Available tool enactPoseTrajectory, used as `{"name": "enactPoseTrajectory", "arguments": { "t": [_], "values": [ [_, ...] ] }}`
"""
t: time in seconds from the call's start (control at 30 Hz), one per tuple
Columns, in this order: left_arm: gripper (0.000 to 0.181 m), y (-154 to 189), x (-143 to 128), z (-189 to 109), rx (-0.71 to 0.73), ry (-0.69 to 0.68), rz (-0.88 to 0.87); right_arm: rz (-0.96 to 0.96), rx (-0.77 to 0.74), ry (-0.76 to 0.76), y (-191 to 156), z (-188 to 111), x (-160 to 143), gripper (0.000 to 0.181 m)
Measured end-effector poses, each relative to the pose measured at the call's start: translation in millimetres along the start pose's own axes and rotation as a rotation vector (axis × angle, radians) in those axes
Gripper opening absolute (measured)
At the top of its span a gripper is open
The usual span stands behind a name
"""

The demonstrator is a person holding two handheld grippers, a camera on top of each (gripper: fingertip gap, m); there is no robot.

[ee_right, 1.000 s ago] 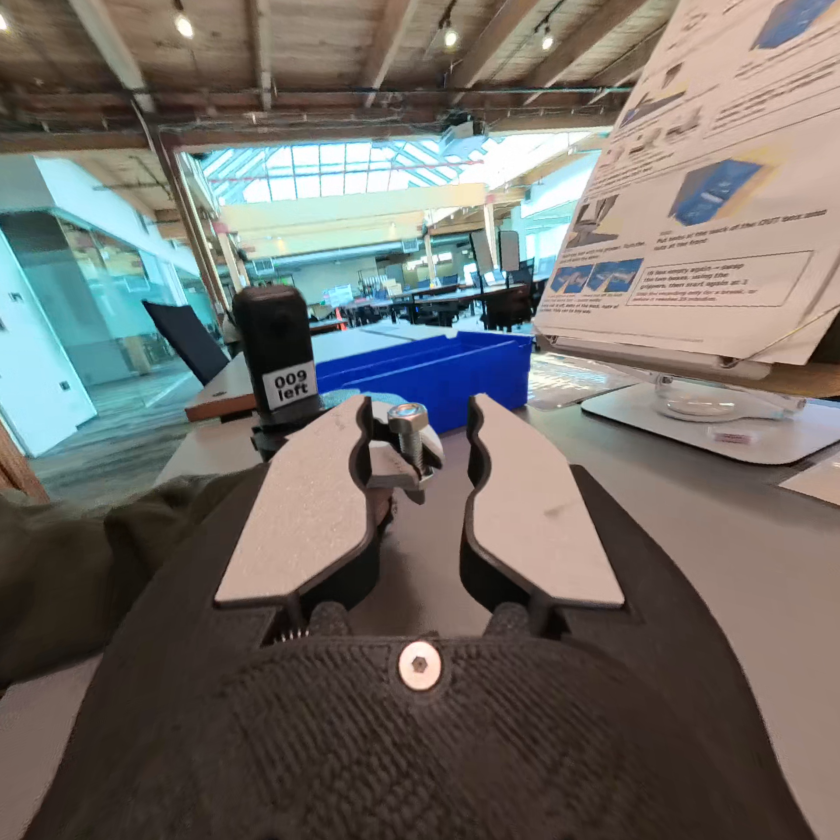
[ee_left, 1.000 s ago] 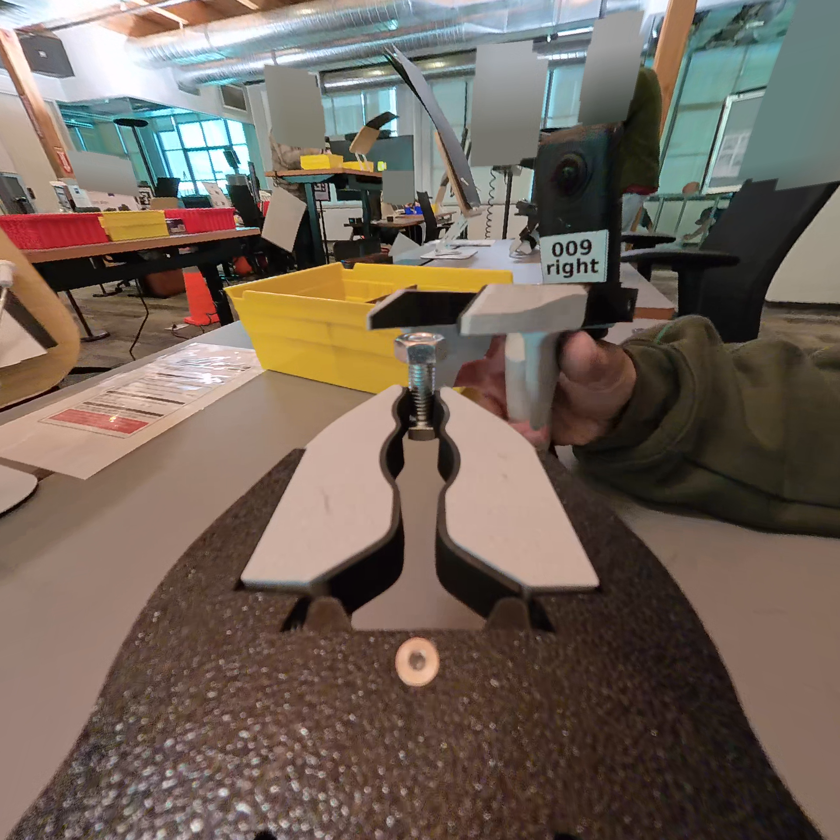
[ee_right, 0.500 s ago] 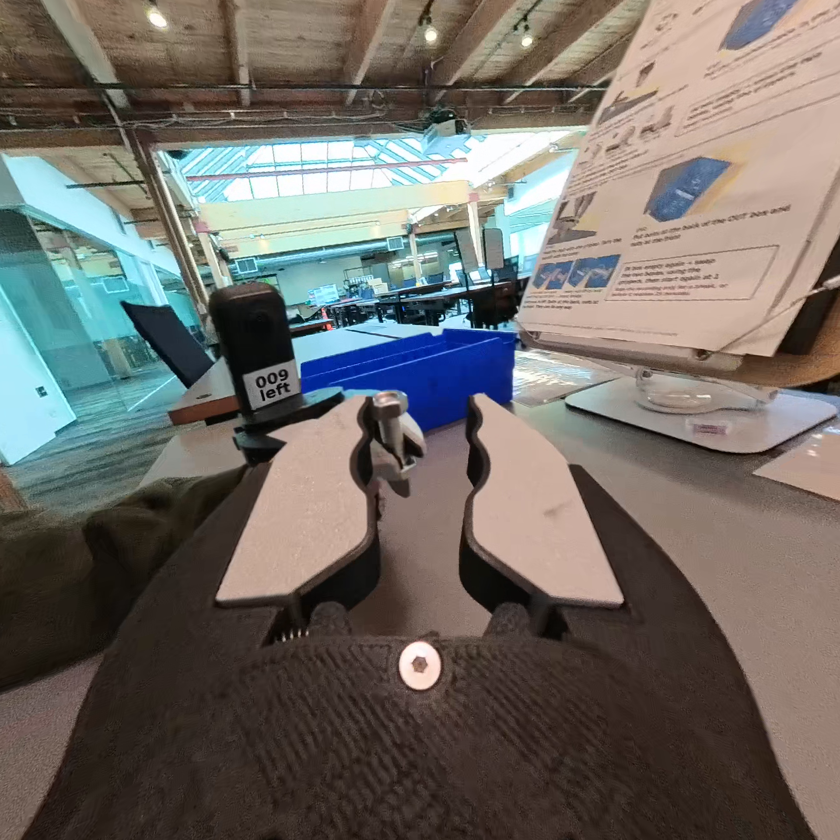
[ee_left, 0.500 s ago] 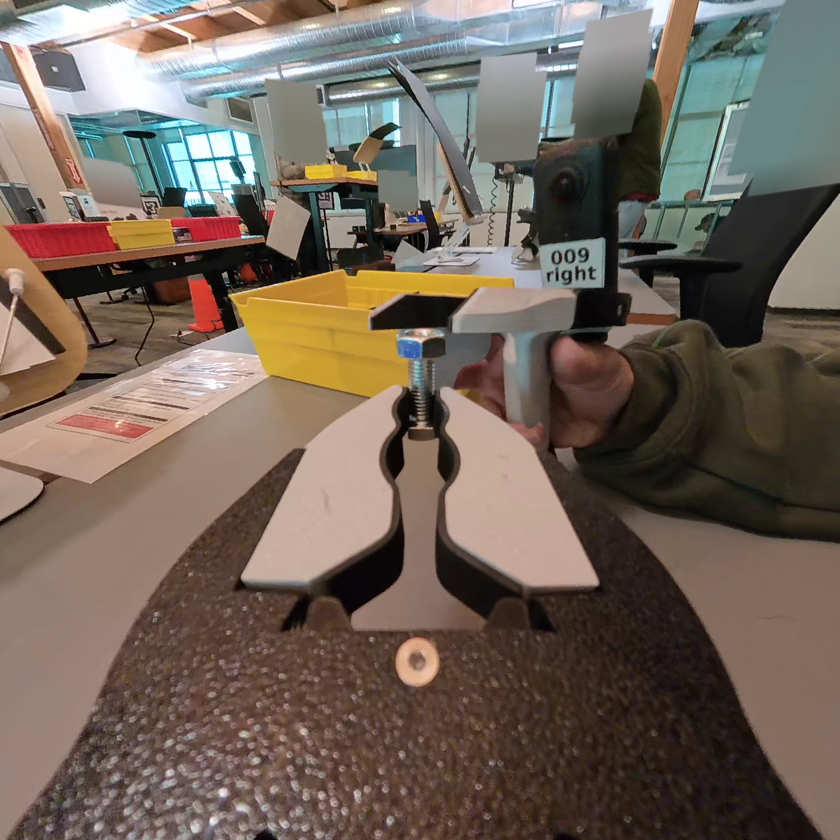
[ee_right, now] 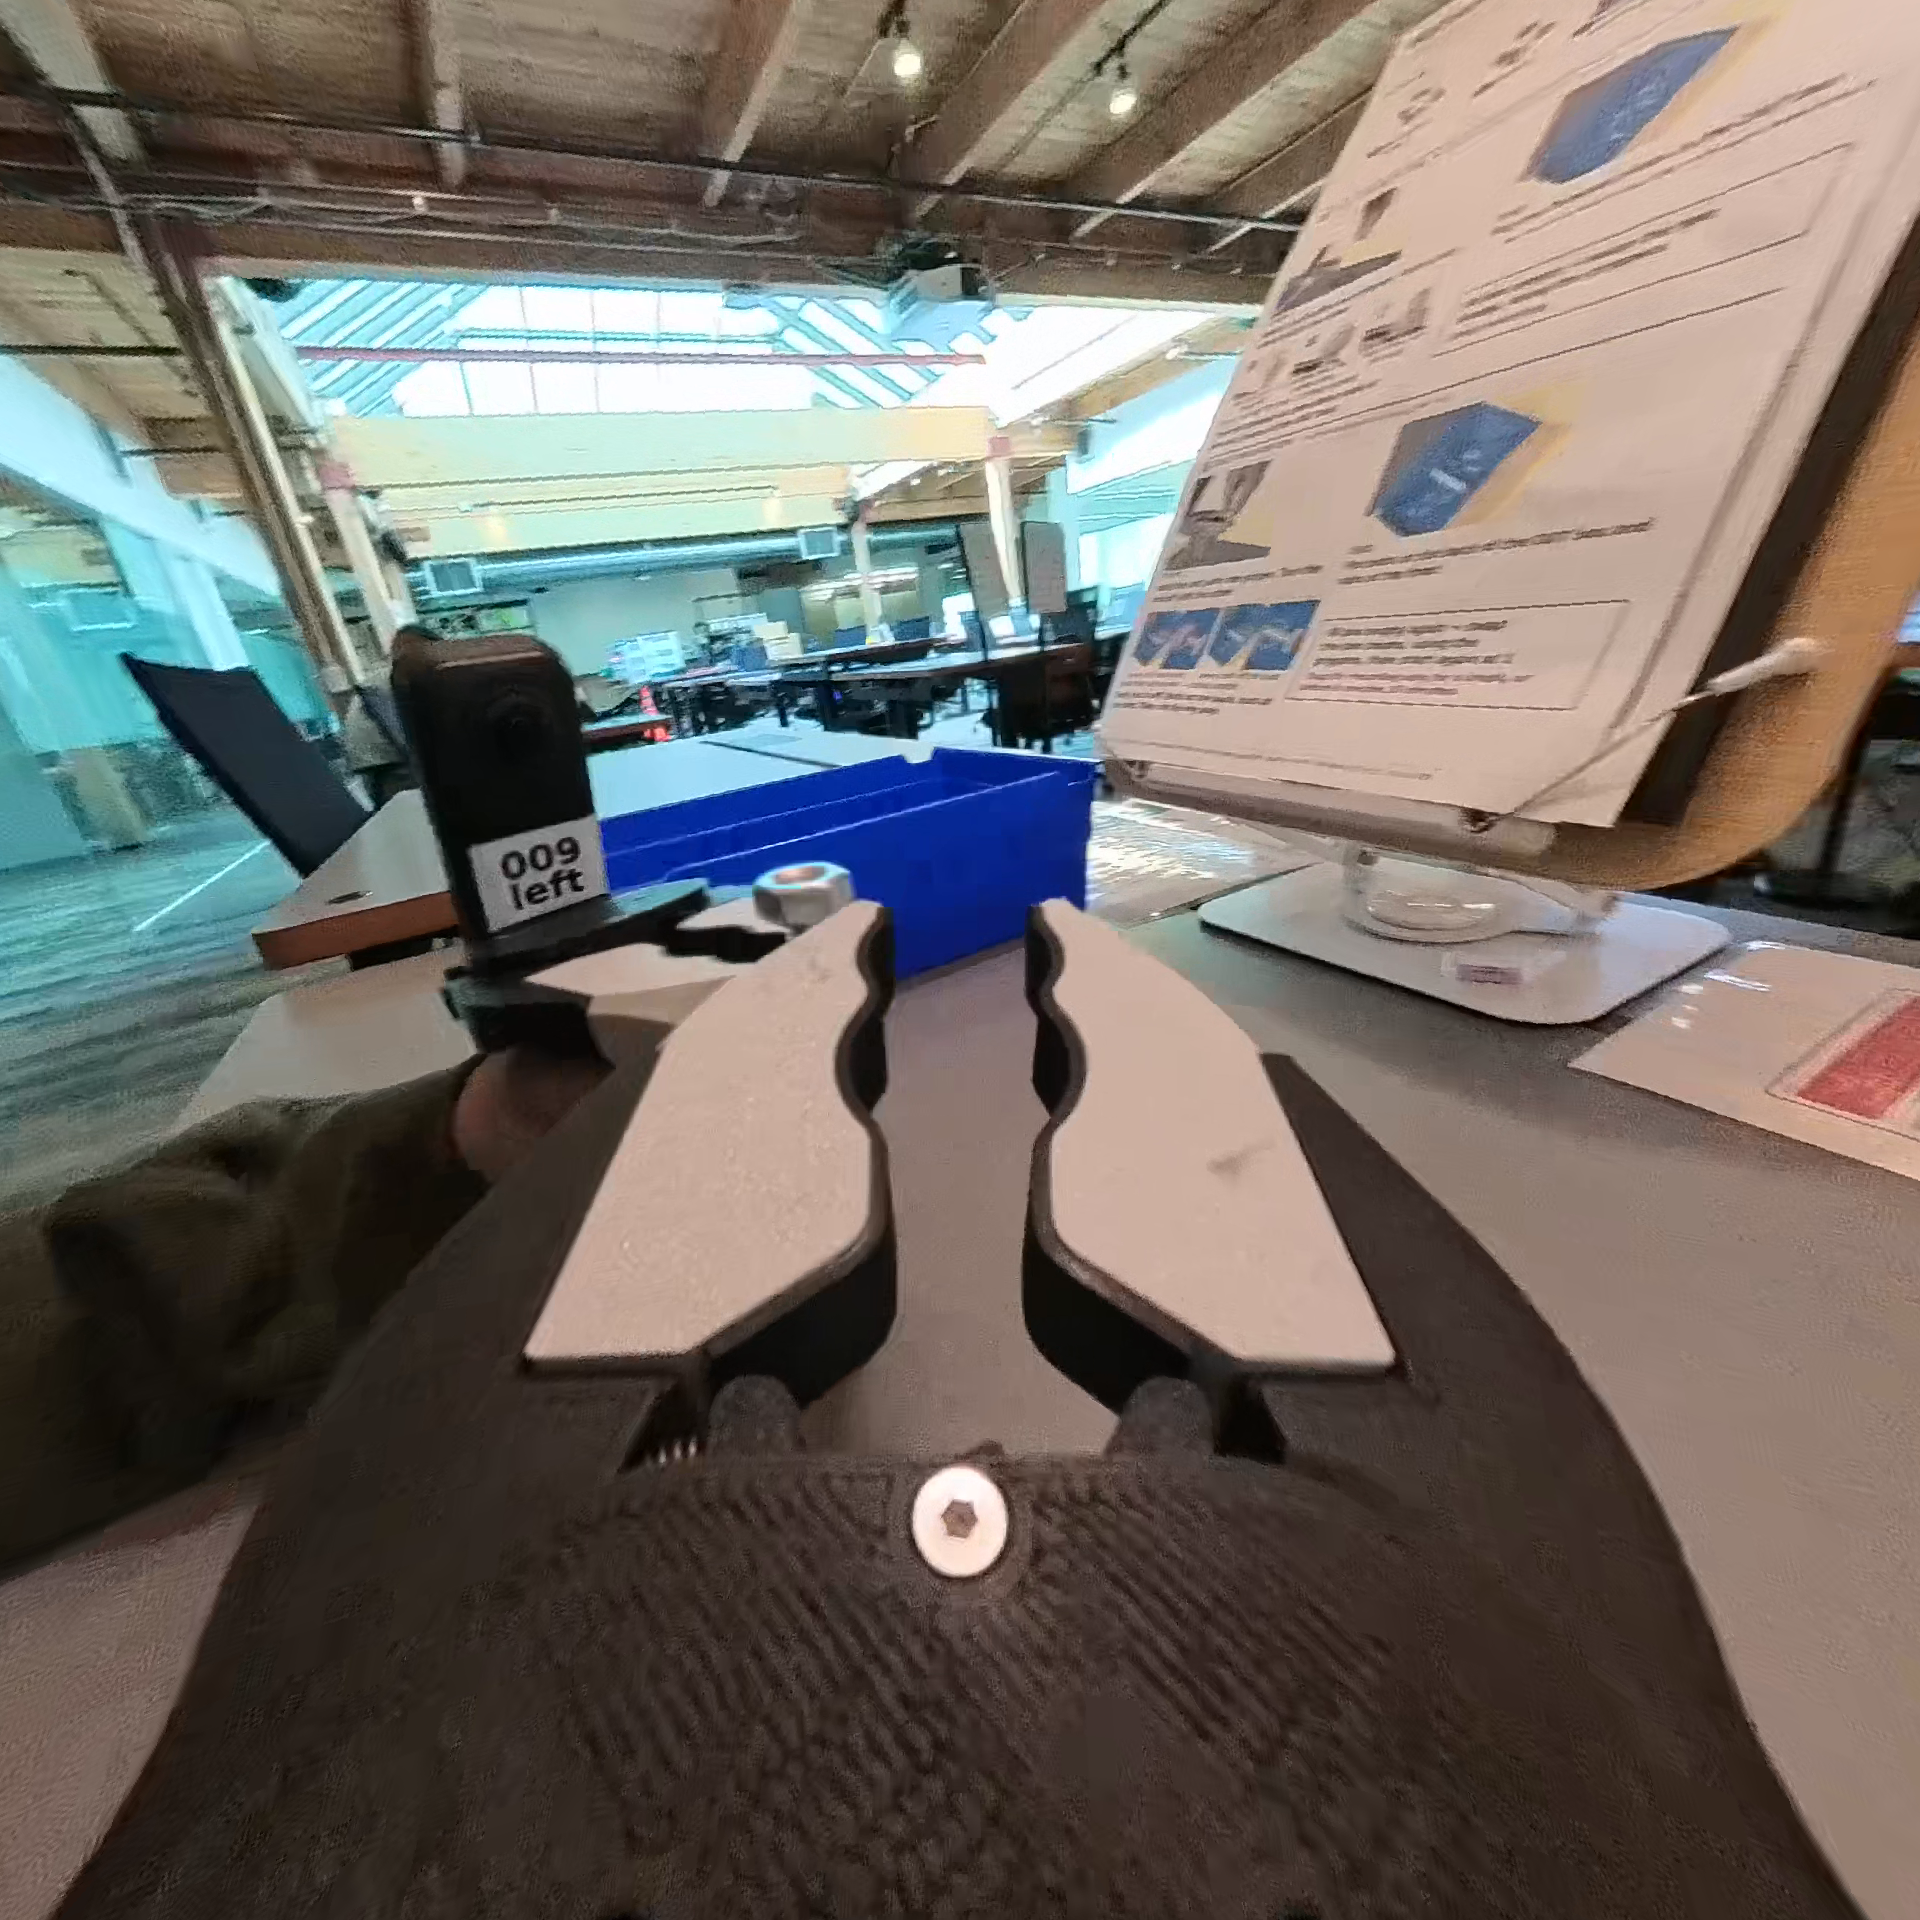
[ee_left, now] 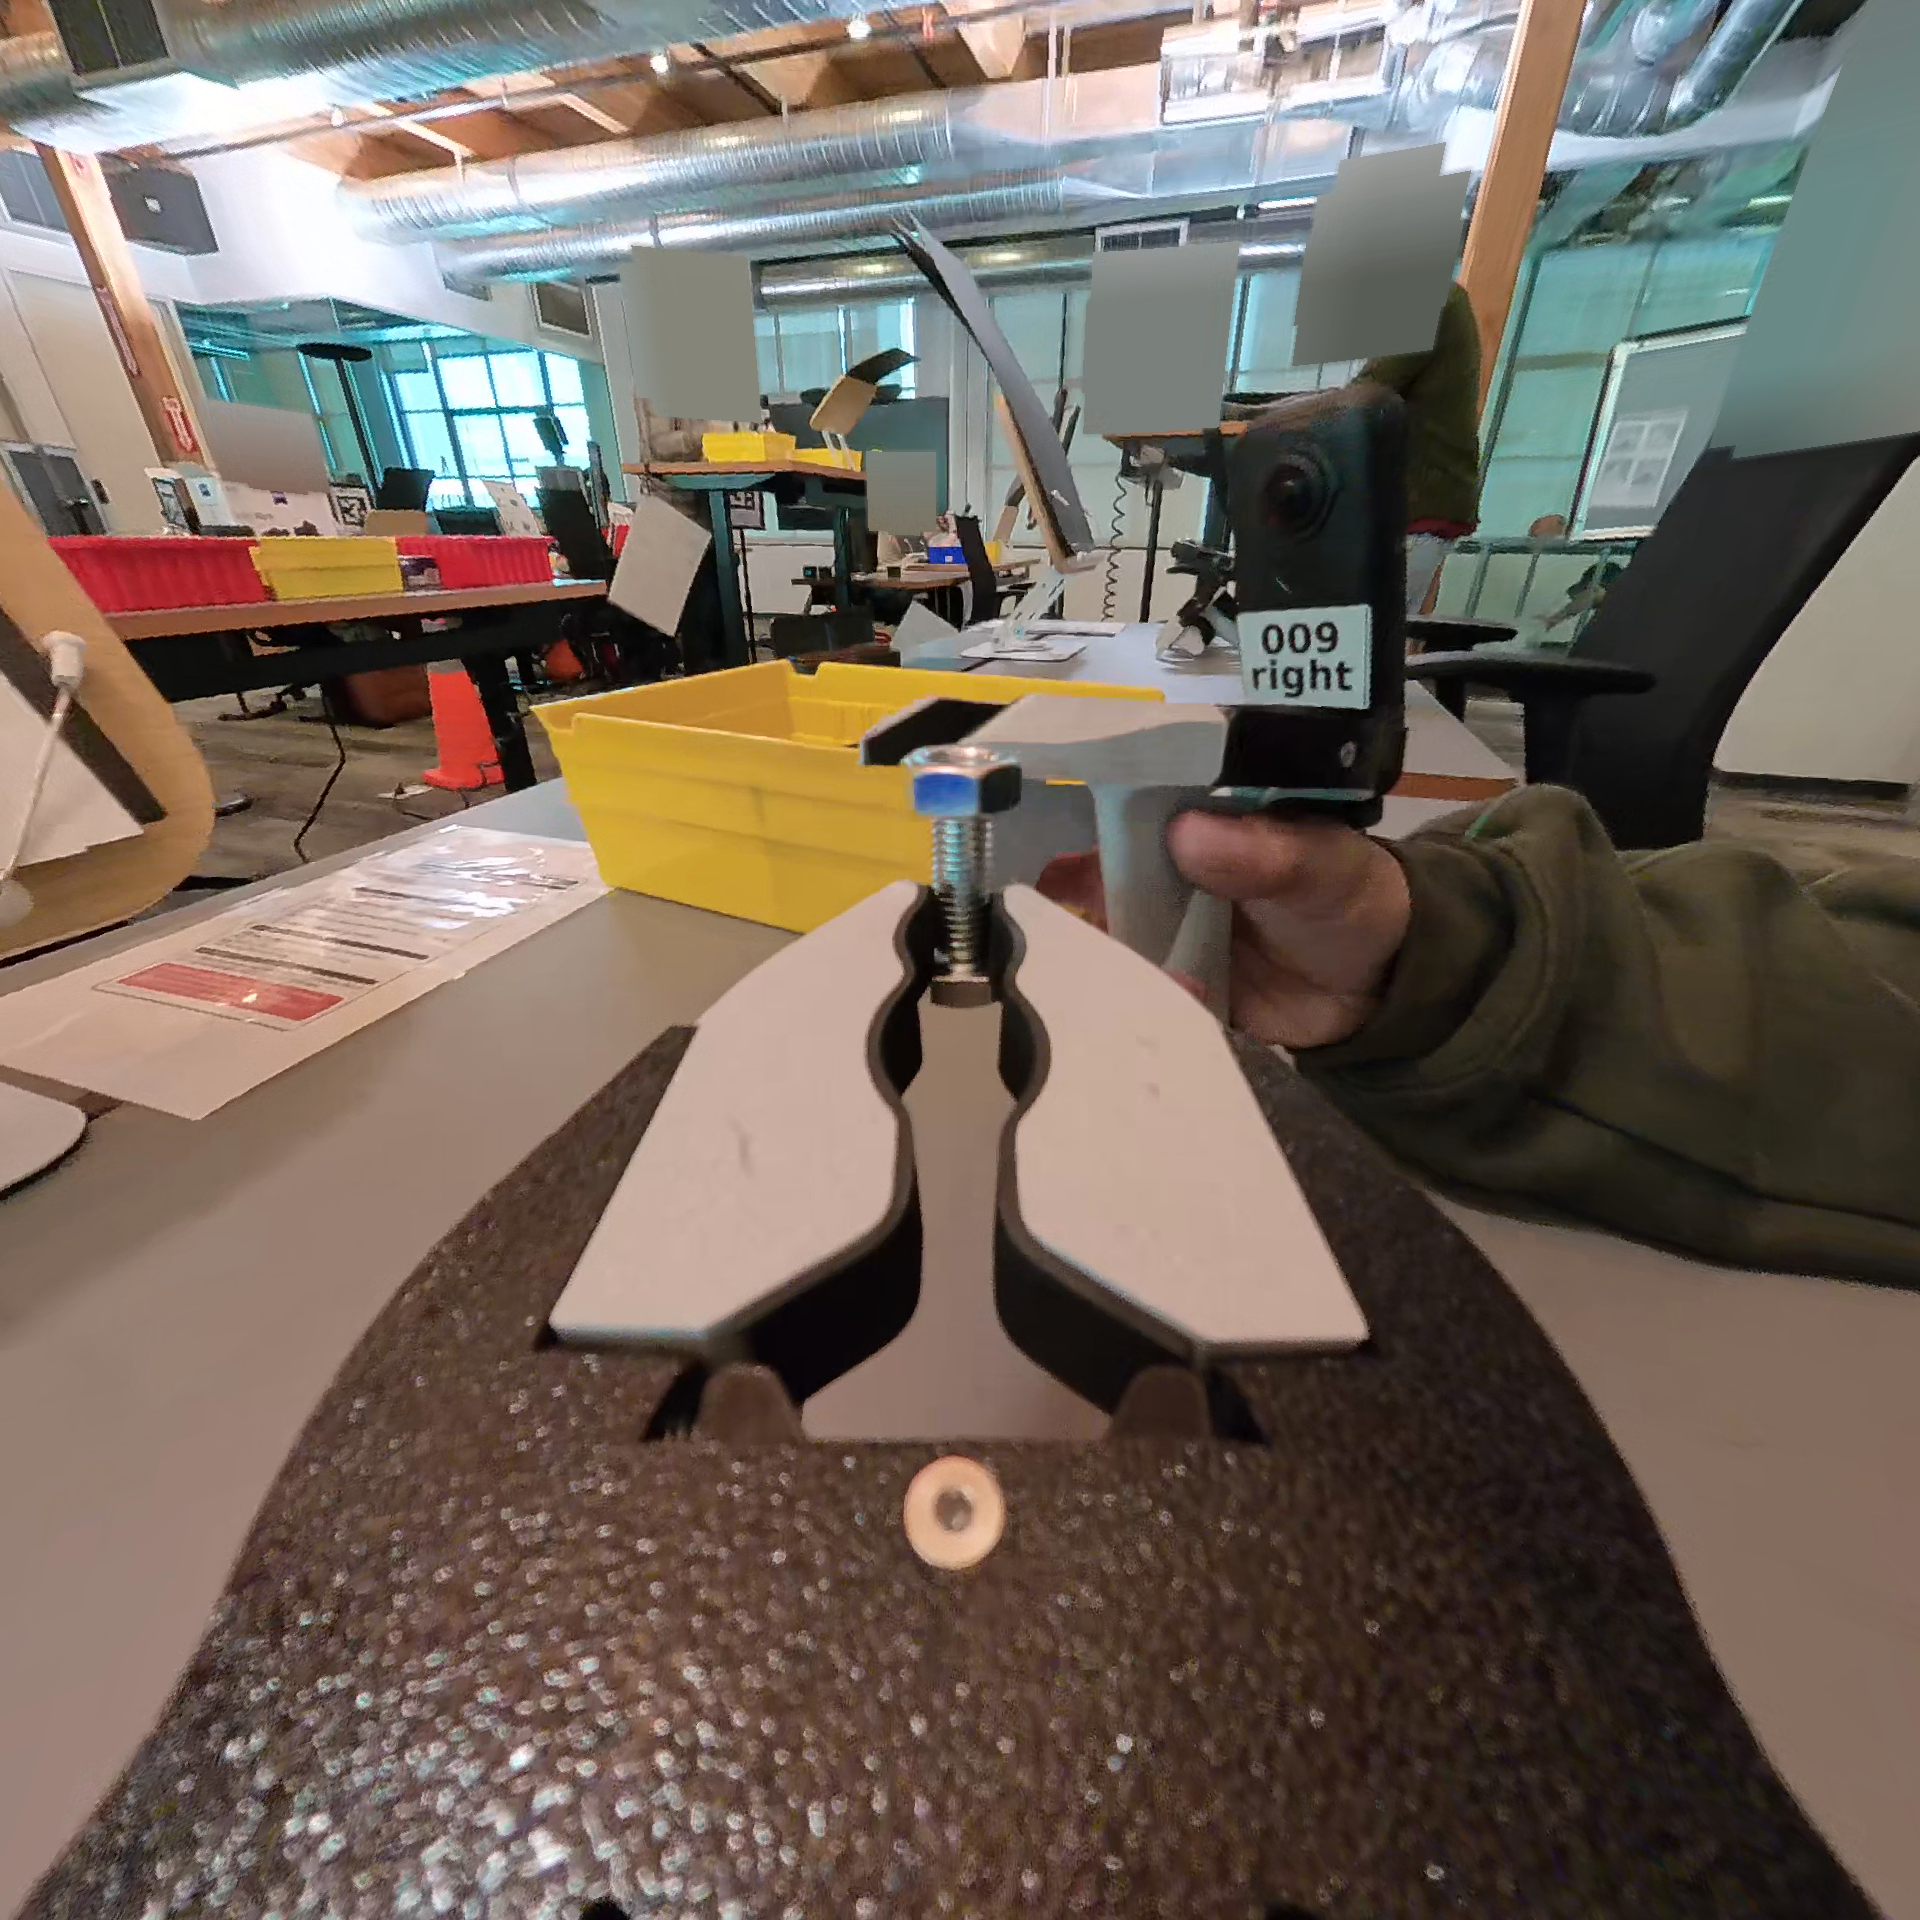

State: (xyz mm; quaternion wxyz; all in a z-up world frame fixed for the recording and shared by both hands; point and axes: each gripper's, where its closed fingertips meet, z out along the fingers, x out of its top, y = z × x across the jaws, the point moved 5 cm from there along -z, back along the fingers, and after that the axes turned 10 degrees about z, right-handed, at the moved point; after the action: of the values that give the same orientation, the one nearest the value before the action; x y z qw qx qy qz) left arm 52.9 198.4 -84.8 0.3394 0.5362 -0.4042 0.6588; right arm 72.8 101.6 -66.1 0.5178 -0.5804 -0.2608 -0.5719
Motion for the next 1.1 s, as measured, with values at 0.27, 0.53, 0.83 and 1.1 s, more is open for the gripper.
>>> {"name": "enactPoseTrajectory", "arguments": {
  "t": [0.27,0.53,0.83,1.1],
  "values": [
    [0.009,5,-5,5,-0.021,-0.043,0.028,-0.051,0.115,-0.04,-19,5,-6,0.037],
    [0.009,2,-4,3,-0.01,-0.032,0.022,-0.014,0.087,-0.011,-11,2,-3,0.027],
    [0.009,6,-6,6,-0.025,-0.065,0.052,-0.057,0.106,-0.015,-24,3,-4,0.031],
    [0.009,5,-8,6,-0.01,-0.076,0.056,-0.037,0.074,-0.036,-23,-1,-4,0.023]
  ]
}}
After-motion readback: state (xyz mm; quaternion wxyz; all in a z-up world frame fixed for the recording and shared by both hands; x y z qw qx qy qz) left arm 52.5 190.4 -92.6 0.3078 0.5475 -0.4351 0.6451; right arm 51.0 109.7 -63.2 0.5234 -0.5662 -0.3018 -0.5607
